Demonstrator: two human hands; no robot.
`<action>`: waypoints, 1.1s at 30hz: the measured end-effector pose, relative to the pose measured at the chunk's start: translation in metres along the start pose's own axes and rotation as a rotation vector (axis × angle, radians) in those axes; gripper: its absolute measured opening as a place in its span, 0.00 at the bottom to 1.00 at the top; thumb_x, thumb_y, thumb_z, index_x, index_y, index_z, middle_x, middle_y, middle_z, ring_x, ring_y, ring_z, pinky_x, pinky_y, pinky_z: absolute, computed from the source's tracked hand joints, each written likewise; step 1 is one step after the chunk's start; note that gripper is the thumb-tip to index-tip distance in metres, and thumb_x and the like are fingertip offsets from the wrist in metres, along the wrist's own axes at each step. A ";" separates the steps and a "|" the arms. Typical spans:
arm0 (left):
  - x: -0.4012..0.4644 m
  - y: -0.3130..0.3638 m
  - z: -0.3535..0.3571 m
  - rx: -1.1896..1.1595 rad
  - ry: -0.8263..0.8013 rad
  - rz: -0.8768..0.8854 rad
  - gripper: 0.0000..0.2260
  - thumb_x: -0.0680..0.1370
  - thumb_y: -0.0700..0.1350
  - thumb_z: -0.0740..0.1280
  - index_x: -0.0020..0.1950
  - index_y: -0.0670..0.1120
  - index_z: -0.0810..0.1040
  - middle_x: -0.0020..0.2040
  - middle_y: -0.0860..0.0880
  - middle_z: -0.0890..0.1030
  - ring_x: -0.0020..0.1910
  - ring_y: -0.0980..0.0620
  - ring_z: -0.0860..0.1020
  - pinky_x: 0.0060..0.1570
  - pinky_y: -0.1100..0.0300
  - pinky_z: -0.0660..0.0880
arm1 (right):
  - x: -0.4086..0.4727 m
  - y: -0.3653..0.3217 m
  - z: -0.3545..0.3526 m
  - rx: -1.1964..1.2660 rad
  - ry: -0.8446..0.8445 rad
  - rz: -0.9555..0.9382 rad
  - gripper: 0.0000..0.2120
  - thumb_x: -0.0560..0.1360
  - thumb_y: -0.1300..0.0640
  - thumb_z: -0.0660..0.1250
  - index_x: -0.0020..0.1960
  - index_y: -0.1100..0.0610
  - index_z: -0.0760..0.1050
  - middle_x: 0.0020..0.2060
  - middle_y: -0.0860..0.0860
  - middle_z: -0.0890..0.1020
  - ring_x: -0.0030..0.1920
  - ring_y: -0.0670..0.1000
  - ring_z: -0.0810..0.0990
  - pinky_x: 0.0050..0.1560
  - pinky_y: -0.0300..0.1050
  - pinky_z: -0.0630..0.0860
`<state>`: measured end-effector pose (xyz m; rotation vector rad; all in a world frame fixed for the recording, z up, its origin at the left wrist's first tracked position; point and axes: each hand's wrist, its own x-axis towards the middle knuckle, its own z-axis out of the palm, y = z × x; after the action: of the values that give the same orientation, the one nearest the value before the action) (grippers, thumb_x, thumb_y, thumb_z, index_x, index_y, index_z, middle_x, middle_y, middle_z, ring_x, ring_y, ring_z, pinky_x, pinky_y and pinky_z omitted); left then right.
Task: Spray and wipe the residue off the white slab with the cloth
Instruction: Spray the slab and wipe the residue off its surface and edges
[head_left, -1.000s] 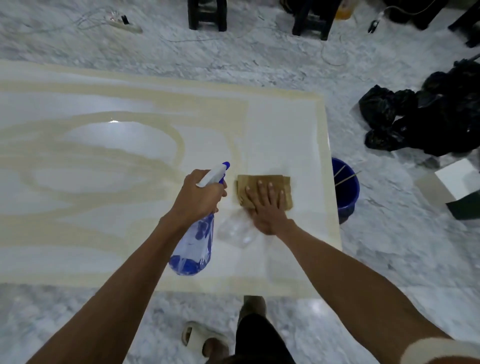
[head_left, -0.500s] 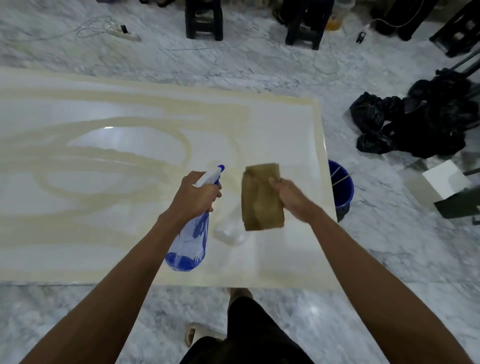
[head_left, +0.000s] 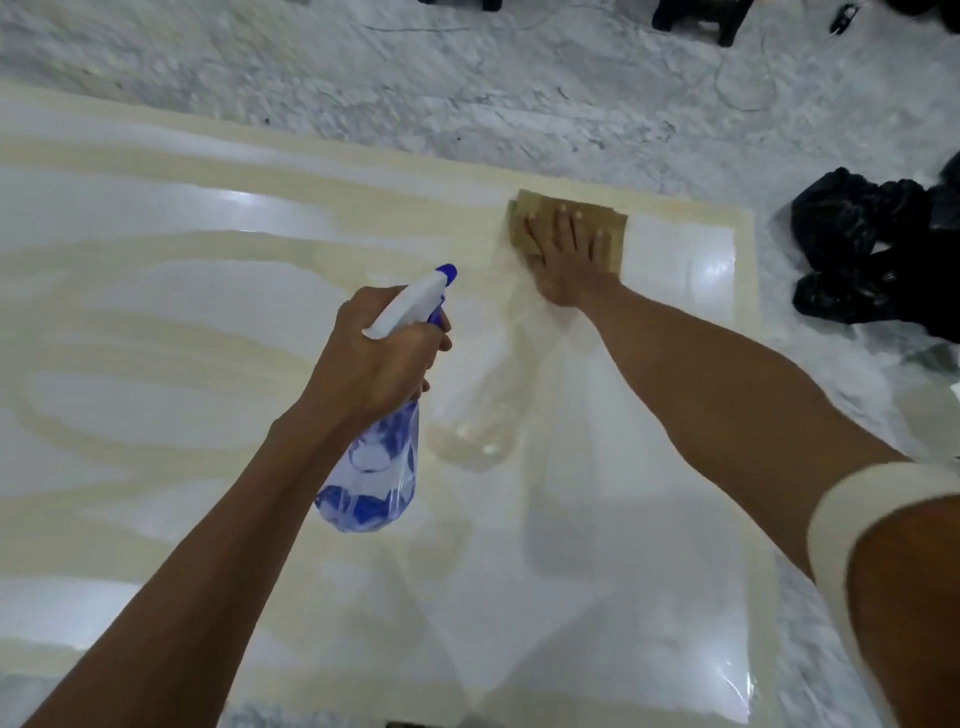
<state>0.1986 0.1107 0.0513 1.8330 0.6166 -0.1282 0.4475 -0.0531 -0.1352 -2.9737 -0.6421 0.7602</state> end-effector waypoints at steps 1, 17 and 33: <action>-0.001 -0.002 -0.001 0.005 -0.005 -0.003 0.09 0.73 0.39 0.62 0.44 0.35 0.79 0.42 0.39 0.85 0.20 0.56 0.72 0.30 0.56 0.79 | -0.008 -0.003 0.008 0.011 0.028 0.022 0.28 0.84 0.43 0.42 0.81 0.44 0.38 0.81 0.54 0.37 0.80 0.59 0.36 0.75 0.64 0.34; -0.157 -0.061 -0.037 -0.015 -0.119 -0.012 0.08 0.75 0.40 0.64 0.43 0.38 0.81 0.42 0.38 0.85 0.20 0.57 0.73 0.33 0.54 0.77 | -0.294 -0.082 0.159 0.025 0.078 -0.013 0.30 0.79 0.38 0.33 0.78 0.44 0.34 0.79 0.54 0.37 0.80 0.61 0.39 0.76 0.66 0.36; -0.135 -0.044 -0.079 0.022 -0.135 0.068 0.11 0.78 0.41 0.65 0.43 0.33 0.78 0.45 0.34 0.84 0.20 0.56 0.73 0.30 0.58 0.77 | -0.320 -0.072 0.028 1.156 0.331 0.358 0.18 0.85 0.51 0.57 0.65 0.61 0.76 0.58 0.59 0.81 0.57 0.57 0.80 0.56 0.49 0.76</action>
<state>0.0453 0.1450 0.0934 1.8477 0.4594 -0.2118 0.1516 -0.1146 -0.0058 -2.0209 0.3008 0.3873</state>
